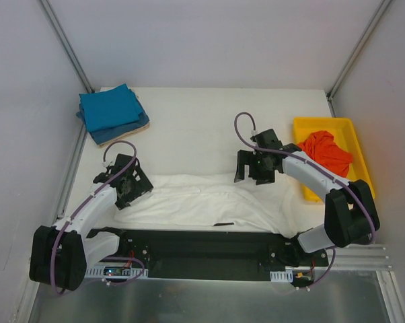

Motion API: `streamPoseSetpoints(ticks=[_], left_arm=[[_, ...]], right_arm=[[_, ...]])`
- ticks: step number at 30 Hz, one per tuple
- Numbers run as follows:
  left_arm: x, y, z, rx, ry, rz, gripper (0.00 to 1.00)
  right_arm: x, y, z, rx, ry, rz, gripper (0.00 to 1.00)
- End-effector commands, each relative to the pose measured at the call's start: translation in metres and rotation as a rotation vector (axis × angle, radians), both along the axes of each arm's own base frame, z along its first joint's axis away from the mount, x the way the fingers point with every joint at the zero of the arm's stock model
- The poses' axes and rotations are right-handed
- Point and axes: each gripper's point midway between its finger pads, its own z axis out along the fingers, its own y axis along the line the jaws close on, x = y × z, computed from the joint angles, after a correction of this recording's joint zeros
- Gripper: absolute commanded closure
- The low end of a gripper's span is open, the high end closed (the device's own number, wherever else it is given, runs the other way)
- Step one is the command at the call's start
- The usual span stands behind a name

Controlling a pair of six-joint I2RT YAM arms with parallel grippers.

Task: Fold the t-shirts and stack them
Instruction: Fold the other side of the tshirt into a rectangle

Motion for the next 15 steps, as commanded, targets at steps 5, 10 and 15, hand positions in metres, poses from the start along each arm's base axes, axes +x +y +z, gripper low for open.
streamPoseSetpoints(ticks=[5, 10, 15], left_arm=[[0.017, -0.002, 0.033, -0.025, -0.081, 0.024, 0.01], [0.021, 0.004, 0.051, -0.01, -0.161, 0.056, 0.01], [0.022, 0.008, 0.067, -0.006, -0.231, 0.07, 0.01]], right_arm=[[0.008, 0.001, 0.0, -0.01, -0.03, 0.038, 0.03], [0.009, 0.007, -0.006, 0.01, -0.012, 0.047, 0.03], [-0.003, 0.019, -0.018, 0.075, 0.047, 0.086, 0.03]])
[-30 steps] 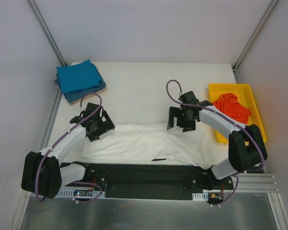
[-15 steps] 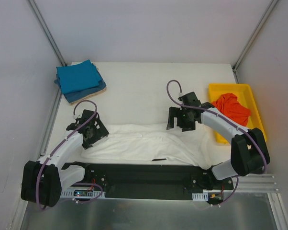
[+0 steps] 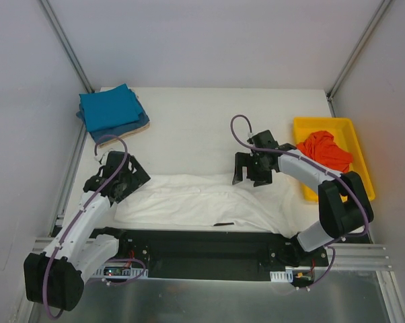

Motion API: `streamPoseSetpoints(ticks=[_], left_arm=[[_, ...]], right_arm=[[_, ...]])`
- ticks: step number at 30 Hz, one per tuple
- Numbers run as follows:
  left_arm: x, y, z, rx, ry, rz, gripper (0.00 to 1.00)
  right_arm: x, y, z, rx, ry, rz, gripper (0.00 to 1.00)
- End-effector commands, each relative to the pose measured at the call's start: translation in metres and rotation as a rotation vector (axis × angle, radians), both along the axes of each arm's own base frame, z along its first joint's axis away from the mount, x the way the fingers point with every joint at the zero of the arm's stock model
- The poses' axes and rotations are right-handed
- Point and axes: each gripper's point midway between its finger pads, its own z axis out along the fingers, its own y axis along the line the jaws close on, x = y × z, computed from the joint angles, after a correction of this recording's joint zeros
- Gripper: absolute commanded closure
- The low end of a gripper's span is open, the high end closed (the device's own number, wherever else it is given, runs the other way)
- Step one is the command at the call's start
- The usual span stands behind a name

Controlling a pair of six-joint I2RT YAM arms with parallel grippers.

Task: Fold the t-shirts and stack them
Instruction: Fold the other side of the tshirt into a rectangle

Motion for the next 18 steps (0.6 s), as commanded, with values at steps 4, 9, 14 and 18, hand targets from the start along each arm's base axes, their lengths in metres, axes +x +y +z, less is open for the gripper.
streamPoseSetpoints(ticks=[4, 9, 14, 18], left_arm=[[0.003, 0.014, 0.024, 0.035, -0.074, 0.066, 0.01], [0.002, 0.016, 0.024, 0.046, -0.07, 0.073, 0.01], [0.0, 0.015, 0.018, 0.043, -0.042, 0.071, 0.01], [0.001, 0.015, 0.015, 0.044, -0.03, 0.071, 0.01]], right_arm=[[-0.02, 0.034, 0.0, 0.179, 0.062, 0.103, 0.03], [-0.041, 0.049, 0.006, 0.223, 0.079, 0.162, 0.03], [-0.062, 0.061, 0.022, 0.269, 0.072, 0.218, 0.03], [-0.076, 0.067, 0.031, 0.276, 0.065, 0.253, 0.03]])
